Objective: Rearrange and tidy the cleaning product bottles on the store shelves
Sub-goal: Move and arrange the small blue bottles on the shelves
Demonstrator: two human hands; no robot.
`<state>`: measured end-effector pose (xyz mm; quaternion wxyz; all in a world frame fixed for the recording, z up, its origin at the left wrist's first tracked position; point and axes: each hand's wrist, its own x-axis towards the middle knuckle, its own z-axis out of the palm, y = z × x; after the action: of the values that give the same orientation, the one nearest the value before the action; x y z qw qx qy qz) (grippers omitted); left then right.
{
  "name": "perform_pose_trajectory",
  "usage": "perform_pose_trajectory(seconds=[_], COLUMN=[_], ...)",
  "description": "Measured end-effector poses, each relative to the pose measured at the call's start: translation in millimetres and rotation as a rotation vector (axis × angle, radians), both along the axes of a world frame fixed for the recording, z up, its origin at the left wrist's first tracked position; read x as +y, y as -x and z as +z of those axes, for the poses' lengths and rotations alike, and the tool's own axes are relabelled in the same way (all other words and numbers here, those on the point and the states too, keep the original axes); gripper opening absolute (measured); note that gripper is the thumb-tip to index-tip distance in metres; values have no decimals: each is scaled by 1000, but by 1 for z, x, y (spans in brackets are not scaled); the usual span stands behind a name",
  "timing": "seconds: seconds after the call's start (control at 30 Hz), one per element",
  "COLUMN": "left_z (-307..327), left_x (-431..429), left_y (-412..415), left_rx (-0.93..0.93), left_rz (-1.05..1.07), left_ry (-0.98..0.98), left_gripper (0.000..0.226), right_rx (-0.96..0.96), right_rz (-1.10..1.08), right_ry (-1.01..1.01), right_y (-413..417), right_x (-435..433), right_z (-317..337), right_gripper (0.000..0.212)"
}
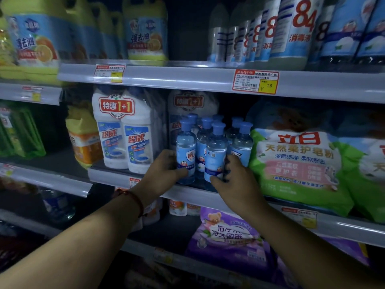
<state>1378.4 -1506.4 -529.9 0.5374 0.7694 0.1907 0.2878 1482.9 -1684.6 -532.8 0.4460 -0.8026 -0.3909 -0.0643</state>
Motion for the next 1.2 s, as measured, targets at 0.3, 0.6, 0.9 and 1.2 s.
perform_pose_trajectory(seconds=[0.3,0.6,0.9,1.2], left_z=[-7,0,39,145], left_x=[-3,-7,-29,-34], left_y=[-1,-3,56,138], left_rx=[-26,-1,-182,-268], left_rz=[114,61,-17,1], left_ry=[-121,-204,-208,-258], left_gripper=[42,42,42,29], right_rx=[21,124,-22,-2], right_rz=[-9,18,156,222], right_ry=[-53,-126,-88,-174], right_y=[6,6,44,101], right_x=[7,9,-29,-32], right_z=[-6,2,40,150], right_gripper=[41,47,50,46])
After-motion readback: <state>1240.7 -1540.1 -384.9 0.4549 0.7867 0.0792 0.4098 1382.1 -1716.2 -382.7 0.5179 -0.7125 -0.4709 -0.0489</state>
